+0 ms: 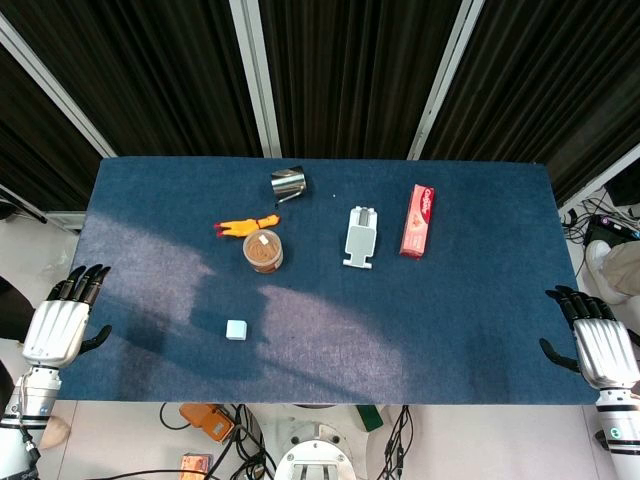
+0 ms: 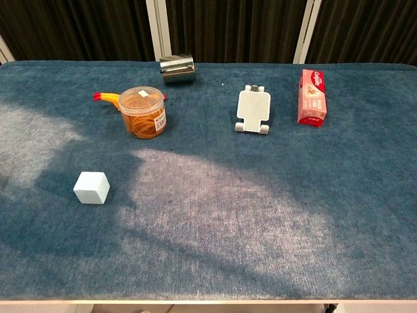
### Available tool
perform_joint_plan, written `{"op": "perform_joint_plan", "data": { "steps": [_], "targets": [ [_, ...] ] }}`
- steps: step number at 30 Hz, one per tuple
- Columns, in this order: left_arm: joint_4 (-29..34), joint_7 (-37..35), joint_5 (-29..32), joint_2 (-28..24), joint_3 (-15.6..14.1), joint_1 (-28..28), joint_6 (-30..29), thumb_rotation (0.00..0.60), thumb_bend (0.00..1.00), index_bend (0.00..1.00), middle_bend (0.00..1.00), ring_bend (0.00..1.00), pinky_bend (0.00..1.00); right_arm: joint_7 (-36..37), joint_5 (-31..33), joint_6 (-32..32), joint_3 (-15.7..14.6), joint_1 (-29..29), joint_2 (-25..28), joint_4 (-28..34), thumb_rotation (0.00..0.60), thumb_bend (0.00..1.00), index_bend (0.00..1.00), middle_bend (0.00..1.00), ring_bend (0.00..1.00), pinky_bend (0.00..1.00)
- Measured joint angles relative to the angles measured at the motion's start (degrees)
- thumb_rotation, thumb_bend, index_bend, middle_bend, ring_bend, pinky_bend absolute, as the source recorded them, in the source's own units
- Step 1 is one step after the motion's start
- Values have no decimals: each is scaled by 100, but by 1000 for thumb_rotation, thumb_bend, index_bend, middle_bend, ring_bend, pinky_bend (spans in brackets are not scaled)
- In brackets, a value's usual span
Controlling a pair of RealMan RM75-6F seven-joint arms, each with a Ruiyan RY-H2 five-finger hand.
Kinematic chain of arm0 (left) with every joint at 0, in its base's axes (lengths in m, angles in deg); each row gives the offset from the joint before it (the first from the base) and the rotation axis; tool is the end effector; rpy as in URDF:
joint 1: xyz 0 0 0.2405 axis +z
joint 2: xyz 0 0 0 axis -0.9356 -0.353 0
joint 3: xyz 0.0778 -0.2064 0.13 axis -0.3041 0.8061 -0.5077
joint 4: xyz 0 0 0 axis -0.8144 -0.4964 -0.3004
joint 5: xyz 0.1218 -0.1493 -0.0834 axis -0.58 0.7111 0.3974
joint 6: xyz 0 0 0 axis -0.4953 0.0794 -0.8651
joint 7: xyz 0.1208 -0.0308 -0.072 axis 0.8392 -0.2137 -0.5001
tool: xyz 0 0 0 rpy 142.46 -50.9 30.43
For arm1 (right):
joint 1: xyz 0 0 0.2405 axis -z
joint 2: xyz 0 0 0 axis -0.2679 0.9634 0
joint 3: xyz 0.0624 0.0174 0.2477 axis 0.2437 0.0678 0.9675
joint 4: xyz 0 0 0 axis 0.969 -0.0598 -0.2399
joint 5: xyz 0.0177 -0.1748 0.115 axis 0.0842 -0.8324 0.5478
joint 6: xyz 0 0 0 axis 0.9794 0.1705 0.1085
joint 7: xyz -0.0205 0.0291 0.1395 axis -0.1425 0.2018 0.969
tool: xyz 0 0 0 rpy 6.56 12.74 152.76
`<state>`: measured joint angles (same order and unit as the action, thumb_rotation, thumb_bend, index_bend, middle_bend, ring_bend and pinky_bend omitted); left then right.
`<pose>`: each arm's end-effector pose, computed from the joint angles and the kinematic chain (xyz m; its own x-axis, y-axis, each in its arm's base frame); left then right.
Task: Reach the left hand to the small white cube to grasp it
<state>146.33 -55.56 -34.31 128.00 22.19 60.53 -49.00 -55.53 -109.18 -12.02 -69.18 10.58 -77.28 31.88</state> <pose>-0.3055 0.1983 0.1294 0.5393 0.0357 0.8414 0.8410 -0.0754 -0.5358 -0.3195 -0.1794 0.1593 0.4600 -0.0717 0.8850 -0.8872 0.0025 0.4613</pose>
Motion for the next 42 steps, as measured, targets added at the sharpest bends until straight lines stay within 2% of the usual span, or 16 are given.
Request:
{"op": "perform_joint_plan", "data": {
  "steps": [18, 23, 32, 42],
  "targets": [
    [119, 70, 13, 152, -52, -27, 123, 600, 201, 87, 93, 86, 237, 5, 14, -7, -15, 26, 9, 60, 600, 392, 253, 221, 238, 232],
    [180, 236, -85, 455, -107, -141, 308, 600, 200, 87, 93, 86, 237, 48, 46, 21, -3, 19, 26, 65, 600, 393, 263, 222, 238, 232],
    [193, 136, -86, 1082, -111, -592, 1035, 600, 200, 86, 93, 86, 237, 100, 32, 32, -5, 13, 38, 48, 600, 392, 264, 221, 238, 232],
    [-7, 425, 95, 1614, -85, -837, 1359, 600, 201, 128, 93, 86, 237, 113, 40, 56, -2, 2, 37, 39, 600, 392, 264, 222, 238, 232]
  ]
}}
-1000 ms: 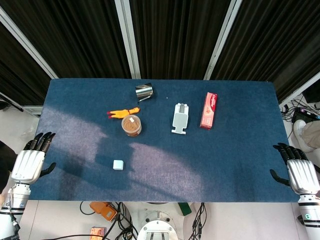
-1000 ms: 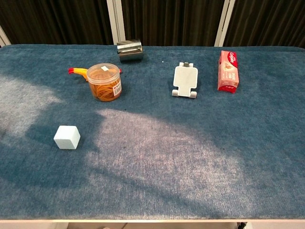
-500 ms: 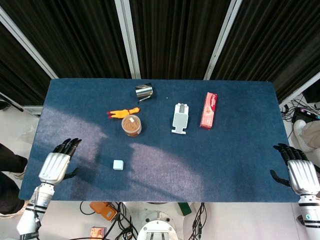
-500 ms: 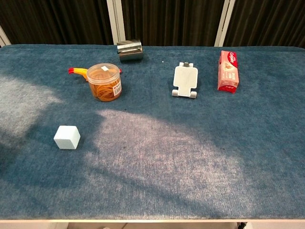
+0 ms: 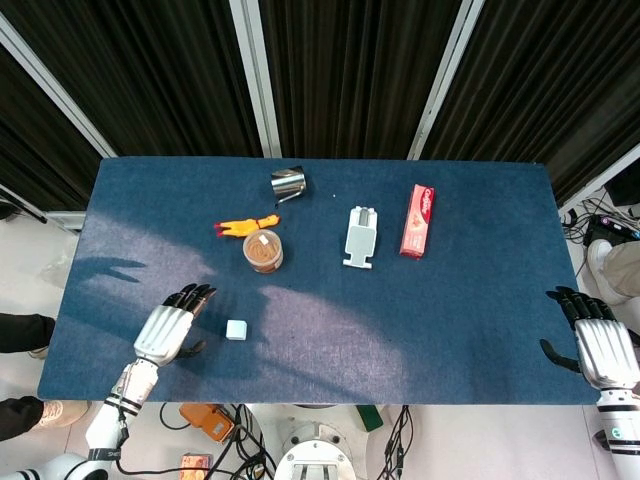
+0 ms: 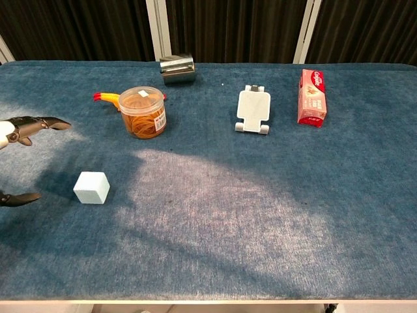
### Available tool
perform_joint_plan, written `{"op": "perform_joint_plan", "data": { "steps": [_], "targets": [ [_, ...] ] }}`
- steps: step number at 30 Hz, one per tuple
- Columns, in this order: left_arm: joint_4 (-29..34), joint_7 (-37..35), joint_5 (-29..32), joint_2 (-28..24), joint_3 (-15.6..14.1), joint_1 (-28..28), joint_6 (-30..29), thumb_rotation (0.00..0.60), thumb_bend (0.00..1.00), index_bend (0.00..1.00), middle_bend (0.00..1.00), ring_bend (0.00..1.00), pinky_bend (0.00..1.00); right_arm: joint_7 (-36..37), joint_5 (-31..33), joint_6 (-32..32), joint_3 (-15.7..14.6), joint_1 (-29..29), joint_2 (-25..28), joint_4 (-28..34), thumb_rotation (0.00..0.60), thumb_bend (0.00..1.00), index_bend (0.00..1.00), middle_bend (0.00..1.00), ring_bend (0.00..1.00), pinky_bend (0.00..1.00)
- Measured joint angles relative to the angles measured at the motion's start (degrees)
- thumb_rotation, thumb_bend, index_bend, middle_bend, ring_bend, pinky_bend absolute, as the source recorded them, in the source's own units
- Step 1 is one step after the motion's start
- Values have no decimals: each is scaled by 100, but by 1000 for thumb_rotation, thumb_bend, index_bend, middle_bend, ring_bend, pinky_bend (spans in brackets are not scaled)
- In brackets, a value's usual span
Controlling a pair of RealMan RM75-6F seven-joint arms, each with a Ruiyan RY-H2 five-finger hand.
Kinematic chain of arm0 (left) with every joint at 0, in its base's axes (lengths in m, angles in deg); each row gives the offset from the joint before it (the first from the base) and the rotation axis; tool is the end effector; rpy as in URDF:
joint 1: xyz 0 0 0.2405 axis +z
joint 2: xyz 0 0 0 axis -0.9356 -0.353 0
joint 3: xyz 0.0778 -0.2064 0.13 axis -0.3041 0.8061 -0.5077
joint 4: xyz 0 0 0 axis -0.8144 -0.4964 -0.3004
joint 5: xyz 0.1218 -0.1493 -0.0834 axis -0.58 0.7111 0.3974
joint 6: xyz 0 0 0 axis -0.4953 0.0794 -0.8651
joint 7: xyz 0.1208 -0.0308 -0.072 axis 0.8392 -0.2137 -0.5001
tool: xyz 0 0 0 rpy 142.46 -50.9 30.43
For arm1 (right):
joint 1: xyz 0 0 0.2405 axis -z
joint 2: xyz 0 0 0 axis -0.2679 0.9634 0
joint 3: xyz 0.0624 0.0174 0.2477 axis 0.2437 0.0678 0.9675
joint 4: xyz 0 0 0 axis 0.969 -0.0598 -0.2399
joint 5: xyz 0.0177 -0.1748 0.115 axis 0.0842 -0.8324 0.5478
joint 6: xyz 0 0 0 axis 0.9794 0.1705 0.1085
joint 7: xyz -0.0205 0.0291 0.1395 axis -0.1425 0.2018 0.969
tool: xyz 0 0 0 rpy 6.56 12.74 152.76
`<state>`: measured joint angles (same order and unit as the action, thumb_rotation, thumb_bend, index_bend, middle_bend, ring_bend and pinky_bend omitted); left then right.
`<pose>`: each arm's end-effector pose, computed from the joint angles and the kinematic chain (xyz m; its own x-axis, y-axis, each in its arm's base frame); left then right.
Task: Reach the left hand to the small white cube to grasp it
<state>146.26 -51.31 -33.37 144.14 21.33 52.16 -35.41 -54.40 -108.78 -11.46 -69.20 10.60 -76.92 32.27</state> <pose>-0.2400 0.2182 0.0065 0.4083 0.2517 0.8774 0.8987 -0.2796 -0.3380 -0.3202 -0.1790 0.1597 0.4406 -0.0821 0.8940 -0.8965 0.0106 0.4428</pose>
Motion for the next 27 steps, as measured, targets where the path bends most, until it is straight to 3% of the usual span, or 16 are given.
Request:
{"op": "perform_joint_plan", "data": {
  "steps": [27],
  "targets": [
    [-240, 27, 191, 562, -50, -239, 244, 600, 200, 329, 93, 97, 237, -15, 46, 59, 7, -24, -6, 4, 600, 392, 264, 221, 238, 232]
  ]
}}
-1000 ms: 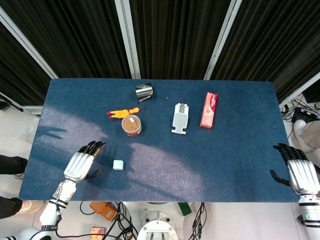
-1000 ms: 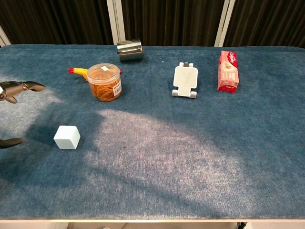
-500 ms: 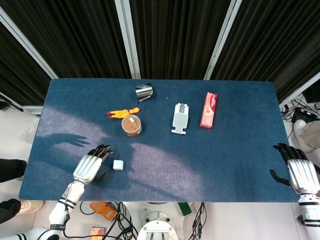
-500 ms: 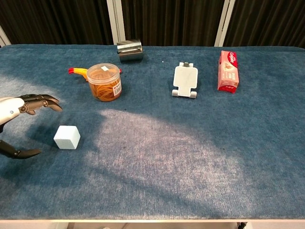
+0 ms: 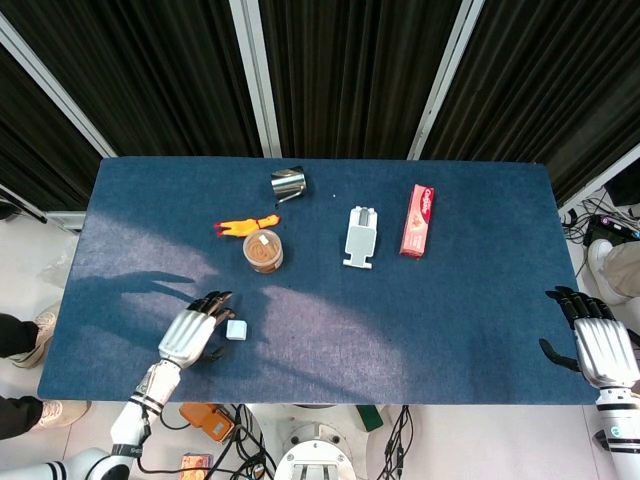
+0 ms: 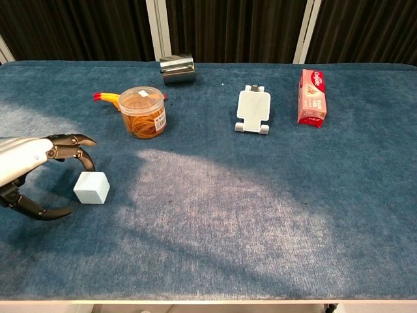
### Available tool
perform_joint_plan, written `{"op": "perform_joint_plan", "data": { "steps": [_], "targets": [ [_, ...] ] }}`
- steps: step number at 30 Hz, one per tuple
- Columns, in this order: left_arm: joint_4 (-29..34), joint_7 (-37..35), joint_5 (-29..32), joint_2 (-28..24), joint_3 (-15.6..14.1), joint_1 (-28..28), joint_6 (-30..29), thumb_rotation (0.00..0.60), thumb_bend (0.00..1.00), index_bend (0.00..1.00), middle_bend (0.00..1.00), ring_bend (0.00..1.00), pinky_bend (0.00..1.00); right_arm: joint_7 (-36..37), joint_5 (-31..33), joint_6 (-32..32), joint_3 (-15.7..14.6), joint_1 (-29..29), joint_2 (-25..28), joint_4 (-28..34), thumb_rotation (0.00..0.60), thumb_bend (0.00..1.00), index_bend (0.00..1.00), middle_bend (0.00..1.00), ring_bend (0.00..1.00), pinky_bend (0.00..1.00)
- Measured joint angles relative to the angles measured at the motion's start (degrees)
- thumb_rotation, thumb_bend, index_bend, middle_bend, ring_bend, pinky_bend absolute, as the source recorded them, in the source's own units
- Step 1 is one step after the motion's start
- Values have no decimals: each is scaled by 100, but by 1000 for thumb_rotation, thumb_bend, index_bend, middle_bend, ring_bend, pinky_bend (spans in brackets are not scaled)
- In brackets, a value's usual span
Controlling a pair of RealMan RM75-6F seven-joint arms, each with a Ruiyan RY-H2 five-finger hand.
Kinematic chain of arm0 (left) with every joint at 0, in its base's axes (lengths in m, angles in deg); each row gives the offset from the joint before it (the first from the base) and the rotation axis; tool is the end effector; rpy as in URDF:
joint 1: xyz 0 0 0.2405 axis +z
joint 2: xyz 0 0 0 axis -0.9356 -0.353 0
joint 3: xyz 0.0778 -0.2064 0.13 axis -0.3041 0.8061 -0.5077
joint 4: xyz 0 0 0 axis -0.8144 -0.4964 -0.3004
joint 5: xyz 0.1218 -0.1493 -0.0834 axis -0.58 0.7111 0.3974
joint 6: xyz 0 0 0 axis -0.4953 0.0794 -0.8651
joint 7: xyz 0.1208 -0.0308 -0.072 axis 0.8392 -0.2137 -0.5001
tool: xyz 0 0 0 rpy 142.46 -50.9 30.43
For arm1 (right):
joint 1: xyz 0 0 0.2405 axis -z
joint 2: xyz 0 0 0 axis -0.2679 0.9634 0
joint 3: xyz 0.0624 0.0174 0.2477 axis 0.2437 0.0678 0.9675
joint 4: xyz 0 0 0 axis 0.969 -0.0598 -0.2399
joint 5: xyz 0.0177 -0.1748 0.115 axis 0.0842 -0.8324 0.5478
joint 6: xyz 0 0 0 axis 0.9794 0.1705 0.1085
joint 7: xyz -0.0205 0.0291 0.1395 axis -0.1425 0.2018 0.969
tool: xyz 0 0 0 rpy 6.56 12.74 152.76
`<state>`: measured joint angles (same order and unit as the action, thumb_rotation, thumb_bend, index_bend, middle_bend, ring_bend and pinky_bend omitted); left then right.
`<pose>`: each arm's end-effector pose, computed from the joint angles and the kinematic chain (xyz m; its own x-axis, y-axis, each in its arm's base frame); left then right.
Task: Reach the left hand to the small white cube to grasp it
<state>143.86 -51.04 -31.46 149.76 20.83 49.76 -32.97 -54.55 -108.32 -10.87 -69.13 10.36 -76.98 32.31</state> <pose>-0.2239 0.2202 -0.0270 0.3764 0.3057 0.8746 0.9088 -0.3054 -0.2844 -0.3207 -0.1805 0.1586 0.4400 -0.0897 0.8935 -0.8965 0.0142 0.4429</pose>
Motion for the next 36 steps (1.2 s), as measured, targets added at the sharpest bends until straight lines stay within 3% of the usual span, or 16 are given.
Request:
{"op": "perform_joint_plan", "data": {
  "steps": [6, 20, 25, 36],
  "targets": [
    [-35, 173, 208, 109, 36, -103, 202, 600, 200, 332, 94, 97, 237, 12, 15, 9, 7, -5, 3, -5, 600, 392, 263, 221, 238, 232],
    [198, 774, 528, 190, 190, -337, 330, 600, 201, 449, 94, 97, 237, 23, 12, 32, 6, -20, 1, -13, 600, 392, 263, 221, 238, 232],
    [302, 932, 710, 145, 291, -448, 417, 600, 401, 536, 136, 106, 237, 23, 16, 32, 9, -24, 2, -12, 600, 392, 263, 222, 238, 232],
    [907, 1003, 766, -308, 491, -676, 453, 600, 422, 564, 140, 107, 237, 25, 2, 2, 6, -12, 9, -13, 600, 392, 263, 222, 238, 233]
  ]
}}
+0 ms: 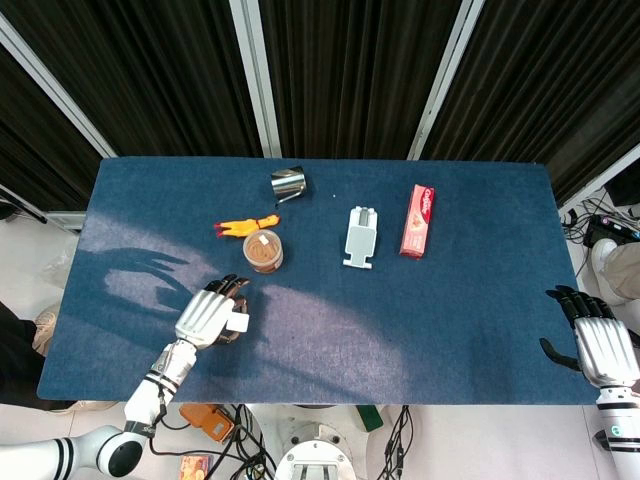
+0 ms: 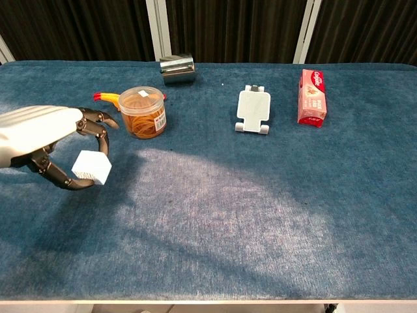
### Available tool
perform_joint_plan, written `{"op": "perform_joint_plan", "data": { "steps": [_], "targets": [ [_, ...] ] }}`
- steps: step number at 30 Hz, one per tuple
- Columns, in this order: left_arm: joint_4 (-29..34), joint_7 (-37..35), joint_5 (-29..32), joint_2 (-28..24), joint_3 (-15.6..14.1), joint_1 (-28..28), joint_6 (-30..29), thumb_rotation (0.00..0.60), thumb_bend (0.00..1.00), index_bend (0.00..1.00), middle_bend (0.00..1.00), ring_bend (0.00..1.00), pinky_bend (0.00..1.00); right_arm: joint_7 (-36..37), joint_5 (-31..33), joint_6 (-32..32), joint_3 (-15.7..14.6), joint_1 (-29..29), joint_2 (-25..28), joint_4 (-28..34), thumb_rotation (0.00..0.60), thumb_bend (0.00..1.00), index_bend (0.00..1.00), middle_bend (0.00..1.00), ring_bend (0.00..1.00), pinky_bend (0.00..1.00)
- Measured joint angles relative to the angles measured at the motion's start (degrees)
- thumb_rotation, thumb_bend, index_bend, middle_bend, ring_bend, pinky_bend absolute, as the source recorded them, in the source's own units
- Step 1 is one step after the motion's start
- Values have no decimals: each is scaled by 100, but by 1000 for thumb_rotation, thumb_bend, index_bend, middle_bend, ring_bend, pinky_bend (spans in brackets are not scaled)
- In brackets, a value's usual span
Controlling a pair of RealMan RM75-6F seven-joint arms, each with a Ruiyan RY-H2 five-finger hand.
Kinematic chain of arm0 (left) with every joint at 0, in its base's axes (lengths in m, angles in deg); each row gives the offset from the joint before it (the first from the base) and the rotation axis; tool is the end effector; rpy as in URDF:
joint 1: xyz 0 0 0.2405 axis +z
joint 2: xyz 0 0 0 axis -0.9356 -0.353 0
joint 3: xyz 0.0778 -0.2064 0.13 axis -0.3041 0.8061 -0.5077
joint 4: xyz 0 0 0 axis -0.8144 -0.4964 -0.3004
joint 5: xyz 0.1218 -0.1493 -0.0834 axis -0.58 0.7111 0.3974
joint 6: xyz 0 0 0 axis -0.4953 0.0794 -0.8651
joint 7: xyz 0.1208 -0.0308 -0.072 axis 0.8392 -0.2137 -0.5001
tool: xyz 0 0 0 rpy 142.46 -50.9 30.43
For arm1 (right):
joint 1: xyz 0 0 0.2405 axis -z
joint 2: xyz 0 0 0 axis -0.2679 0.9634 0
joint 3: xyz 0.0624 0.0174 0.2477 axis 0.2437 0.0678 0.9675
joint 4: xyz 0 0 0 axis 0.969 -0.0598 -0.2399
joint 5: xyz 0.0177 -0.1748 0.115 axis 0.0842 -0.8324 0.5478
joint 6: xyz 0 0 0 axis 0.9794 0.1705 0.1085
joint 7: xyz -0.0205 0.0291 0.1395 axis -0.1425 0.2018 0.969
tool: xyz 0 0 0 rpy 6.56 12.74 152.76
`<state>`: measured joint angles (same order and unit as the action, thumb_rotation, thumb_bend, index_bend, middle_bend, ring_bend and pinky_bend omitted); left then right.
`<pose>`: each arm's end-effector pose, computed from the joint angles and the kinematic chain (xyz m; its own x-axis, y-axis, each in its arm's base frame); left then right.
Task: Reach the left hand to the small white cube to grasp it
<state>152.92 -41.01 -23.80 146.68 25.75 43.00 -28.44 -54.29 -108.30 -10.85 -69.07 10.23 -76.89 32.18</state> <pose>-0.1775 0.2529 -0.0143 0.4290 0.2857 0.8569 0.8753 -0.3660 -0.3161 -0.3209 -0.1815 0.1595 0.4394 -0.0876 0.8940 -0.8969 0.0132 0.4421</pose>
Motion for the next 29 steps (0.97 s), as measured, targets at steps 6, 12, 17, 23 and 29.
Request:
{"op": "perform_joint_plan", "data": {
  "steps": [6, 12, 17, 23, 29],
  "targets": [
    [733, -577, -93, -727, 233, -136, 78, 600, 422, 564, 141, 108, 237, -9, -18, -11, -9, 5, 5, 7, 600, 392, 263, 222, 238, 232],
    [1431, -1317, -135, -1563, 613, -281, 133, 600, 421, 564, 141, 108, 237, -19, -28, -29, -15, 15, 6, 18, 600, 392, 262, 222, 238, 232],
    [1807, -2133, -117, -2042, 881, -377, 229, 600, 421, 563, 142, 108, 237, -27, -34, -38, -20, 22, 10, 31, 600, 392, 262, 222, 238, 232],
    [2064, -3050, -136, -2623, 1113, -454, 351, 600, 421, 564, 141, 108, 237, -25, -36, -27, -22, 18, 6, 31, 600, 392, 262, 222, 238, 232],
    [2107, -3125, -178, -2790, 1073, -486, 295, 600, 421, 564, 142, 108, 237, -21, -41, -39, -26, 26, 11, 37, 600, 392, 262, 222, 238, 232]
  ]
}}
